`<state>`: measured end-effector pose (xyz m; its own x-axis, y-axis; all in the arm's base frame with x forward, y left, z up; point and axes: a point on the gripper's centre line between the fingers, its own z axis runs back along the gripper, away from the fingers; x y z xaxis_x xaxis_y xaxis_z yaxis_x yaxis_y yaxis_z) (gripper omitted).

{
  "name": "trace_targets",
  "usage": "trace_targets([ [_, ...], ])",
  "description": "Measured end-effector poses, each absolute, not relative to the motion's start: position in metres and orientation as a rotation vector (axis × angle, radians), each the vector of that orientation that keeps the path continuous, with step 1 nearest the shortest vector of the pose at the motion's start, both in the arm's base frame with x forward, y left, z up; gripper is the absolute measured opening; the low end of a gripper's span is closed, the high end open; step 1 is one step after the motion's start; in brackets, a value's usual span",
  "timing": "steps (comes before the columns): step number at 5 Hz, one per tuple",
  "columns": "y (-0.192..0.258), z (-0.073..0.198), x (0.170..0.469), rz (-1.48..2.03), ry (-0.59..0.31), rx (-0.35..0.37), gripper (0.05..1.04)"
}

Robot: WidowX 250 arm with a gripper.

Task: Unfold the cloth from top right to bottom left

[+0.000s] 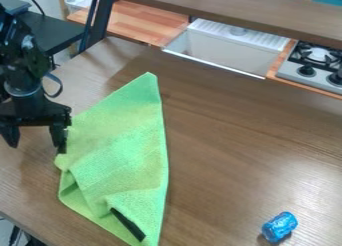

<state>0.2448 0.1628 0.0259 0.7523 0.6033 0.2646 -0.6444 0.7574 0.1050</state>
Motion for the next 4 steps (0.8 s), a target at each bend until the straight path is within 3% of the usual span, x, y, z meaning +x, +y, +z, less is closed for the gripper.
trace_targets([
  [2,0.154,0.037,0.245,0.701,-0.188,0.138,1.0],
  [3,0.151,0.038,0.252,0.707,-0.214,0.172,1.0],
  [4,0.14,0.02,0.257,0.69,-0.2,0.216,1.0],
])
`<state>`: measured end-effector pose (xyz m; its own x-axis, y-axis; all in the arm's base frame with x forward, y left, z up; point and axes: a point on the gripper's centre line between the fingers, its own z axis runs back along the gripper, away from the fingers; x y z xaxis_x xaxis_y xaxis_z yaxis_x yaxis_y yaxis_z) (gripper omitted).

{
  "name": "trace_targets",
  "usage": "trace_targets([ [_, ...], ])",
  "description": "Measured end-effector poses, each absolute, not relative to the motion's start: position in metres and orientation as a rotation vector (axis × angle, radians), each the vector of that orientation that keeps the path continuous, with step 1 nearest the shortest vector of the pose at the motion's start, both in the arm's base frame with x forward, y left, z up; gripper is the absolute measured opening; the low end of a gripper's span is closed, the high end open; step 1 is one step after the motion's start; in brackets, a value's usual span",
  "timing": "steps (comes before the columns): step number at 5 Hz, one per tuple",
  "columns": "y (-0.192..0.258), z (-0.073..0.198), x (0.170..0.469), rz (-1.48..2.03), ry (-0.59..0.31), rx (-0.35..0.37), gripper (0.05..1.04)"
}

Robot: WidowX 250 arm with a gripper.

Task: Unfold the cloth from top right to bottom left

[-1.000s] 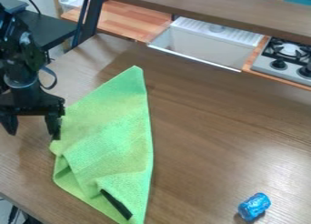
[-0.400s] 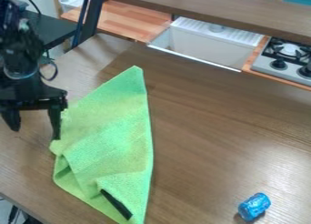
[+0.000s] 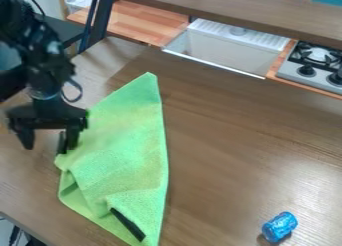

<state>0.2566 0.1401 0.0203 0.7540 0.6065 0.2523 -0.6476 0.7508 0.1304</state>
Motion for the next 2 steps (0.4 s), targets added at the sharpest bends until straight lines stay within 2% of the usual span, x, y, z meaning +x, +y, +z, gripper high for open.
trace_targets([
  [2,0.135,0.0141,0.2601,0.681,-0.195,0.24,0.995],
])
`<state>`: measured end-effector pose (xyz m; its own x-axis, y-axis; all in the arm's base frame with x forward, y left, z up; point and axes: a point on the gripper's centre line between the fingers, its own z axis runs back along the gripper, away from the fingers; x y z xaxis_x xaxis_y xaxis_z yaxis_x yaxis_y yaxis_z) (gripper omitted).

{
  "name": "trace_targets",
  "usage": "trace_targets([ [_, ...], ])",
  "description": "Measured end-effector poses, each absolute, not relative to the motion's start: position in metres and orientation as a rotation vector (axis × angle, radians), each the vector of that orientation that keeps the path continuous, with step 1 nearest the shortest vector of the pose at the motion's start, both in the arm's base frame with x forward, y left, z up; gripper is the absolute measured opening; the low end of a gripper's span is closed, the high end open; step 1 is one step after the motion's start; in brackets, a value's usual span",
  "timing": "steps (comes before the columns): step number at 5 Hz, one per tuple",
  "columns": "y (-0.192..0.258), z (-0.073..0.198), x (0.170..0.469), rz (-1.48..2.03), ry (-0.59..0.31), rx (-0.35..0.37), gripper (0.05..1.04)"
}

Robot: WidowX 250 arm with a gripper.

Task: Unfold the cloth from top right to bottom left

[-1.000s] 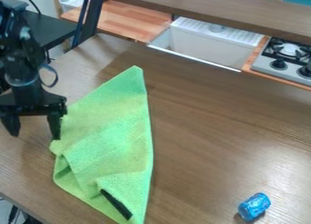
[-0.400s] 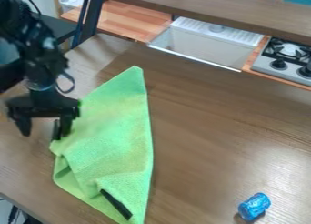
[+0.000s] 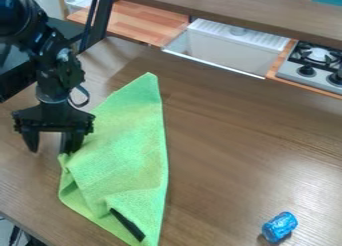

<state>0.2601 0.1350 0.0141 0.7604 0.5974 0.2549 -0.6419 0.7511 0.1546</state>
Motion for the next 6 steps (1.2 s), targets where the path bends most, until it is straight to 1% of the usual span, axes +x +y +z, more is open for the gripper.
trace_targets([
  [1,0.137,0.013,0.265,0.679,-0.211,0.272,0.924],
  [3,0.131,0.009,0.268,0.686,-0.206,0.264,0.349],
  [4,0.126,0.009,0.268,0.68,-0.184,0.23,0.16],
  [5,0.128,0.012,0.263,0.707,-0.133,0.189,0.075],
  [6,0.123,0.029,0.268,0.738,-0.115,0.134,0.063],
])
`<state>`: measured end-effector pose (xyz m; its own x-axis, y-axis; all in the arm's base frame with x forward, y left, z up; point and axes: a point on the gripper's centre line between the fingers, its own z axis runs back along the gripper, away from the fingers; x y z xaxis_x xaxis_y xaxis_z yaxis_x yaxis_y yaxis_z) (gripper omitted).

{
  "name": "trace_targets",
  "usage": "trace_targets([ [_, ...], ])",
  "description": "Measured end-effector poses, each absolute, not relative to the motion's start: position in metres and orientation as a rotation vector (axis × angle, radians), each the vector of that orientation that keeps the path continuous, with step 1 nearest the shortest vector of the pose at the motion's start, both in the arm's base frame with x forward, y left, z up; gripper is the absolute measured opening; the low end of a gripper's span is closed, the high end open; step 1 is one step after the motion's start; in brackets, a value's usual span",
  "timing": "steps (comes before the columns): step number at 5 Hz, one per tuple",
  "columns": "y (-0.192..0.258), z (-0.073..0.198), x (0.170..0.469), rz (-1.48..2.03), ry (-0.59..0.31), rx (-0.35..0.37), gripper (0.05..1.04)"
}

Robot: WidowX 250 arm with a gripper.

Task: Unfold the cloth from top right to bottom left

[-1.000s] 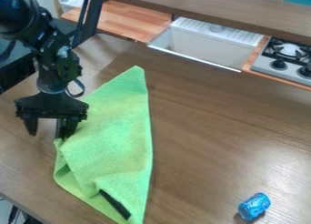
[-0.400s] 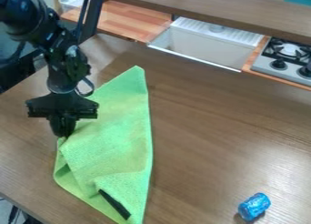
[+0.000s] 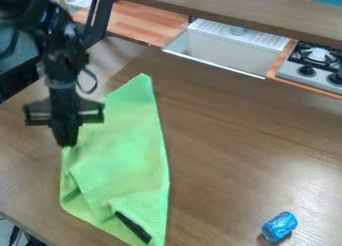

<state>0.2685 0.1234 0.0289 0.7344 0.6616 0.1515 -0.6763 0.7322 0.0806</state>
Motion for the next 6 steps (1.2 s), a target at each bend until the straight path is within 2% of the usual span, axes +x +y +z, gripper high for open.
trace_targets([
  [1,0.117,0.047,0.278,0.771,-0.119,0.108,0.063],
  [2,0.105,0.061,0.294,0.798,-0.133,0.114,0.063],
  [4,0.075,0.061,0.317,0.813,-0.159,0.136,0.06],
  [6,0.028,0.054,0.356,0.826,-0.171,0.144,0.06],
])
